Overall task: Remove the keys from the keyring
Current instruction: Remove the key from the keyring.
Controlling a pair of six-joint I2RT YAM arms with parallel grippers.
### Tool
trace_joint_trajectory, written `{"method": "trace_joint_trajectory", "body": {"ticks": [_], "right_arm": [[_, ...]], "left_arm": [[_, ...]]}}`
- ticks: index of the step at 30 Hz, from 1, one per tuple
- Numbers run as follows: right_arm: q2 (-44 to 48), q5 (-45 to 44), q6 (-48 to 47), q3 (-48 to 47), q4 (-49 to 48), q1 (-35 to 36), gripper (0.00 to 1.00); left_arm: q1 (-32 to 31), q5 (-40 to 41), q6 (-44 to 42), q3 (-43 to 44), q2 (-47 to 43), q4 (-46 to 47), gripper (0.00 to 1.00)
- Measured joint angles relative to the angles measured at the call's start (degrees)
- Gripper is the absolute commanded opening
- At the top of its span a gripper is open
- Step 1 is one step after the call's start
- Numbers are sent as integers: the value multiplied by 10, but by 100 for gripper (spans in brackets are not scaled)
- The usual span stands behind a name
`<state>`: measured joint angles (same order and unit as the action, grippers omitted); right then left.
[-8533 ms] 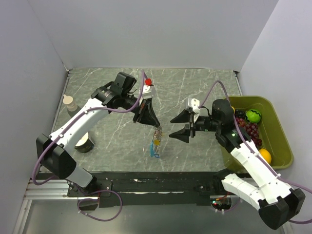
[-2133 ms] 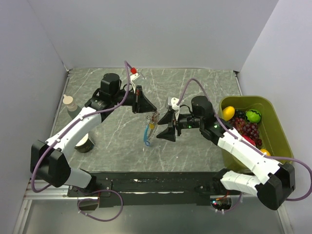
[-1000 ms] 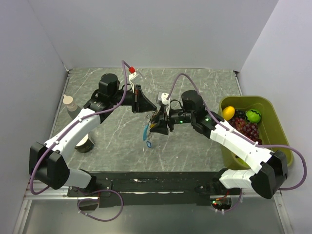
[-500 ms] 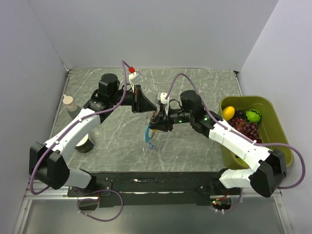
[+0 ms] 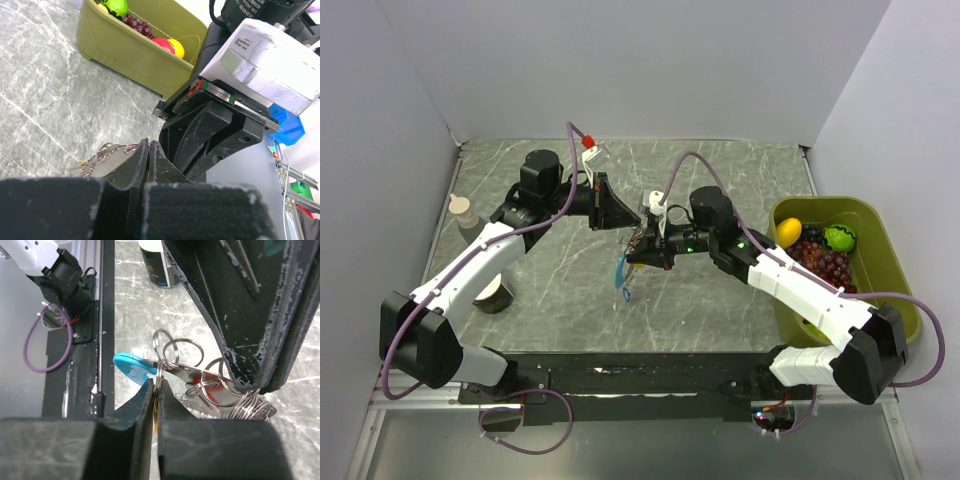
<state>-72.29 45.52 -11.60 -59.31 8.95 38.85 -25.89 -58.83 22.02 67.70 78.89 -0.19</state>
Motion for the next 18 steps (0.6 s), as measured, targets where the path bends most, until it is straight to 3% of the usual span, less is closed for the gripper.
{"method": "trace_joint_trajectory", "body": {"ticks": [10,18], "right_arm": [[18,-4,-14,6,7,0,0],[47,-29,-98,-30,117,0,0]], "left_arm": [[7,-2,1,-9,-3,4,1],[8,-3,-14,-9,-14,-14,1]]}}
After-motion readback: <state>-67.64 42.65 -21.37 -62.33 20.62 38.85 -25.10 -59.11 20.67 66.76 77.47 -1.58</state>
